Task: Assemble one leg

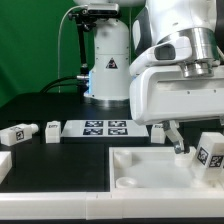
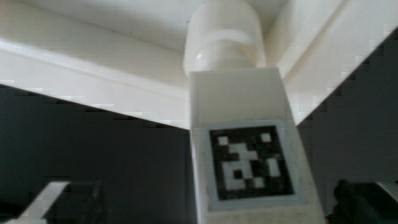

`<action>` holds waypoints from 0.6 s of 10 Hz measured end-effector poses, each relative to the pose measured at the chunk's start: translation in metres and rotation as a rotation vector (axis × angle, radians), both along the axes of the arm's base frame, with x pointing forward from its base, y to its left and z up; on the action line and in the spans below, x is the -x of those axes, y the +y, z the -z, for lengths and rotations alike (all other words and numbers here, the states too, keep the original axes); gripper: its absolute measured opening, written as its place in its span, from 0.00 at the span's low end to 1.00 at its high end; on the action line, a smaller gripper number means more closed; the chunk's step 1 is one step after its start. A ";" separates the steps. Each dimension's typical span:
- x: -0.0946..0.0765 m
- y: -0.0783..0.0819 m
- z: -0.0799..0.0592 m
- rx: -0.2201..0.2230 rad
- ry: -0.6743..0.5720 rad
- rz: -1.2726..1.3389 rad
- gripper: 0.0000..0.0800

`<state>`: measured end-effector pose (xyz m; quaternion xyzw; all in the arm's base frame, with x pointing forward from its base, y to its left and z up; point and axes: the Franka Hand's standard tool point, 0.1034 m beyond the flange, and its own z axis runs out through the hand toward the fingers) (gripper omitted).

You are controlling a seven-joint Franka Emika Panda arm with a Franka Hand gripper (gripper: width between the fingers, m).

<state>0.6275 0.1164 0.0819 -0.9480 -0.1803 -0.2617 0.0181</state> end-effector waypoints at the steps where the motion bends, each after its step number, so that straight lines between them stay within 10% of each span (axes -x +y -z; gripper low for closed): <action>1: 0.000 -0.001 0.000 0.001 0.000 0.000 0.80; 6: -0.002 -0.001 -0.004 0.001 -0.007 0.000 0.81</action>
Offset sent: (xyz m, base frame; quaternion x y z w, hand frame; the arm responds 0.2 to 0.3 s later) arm 0.0000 -0.0014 0.0016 -0.0068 0.0022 -0.0081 0.9999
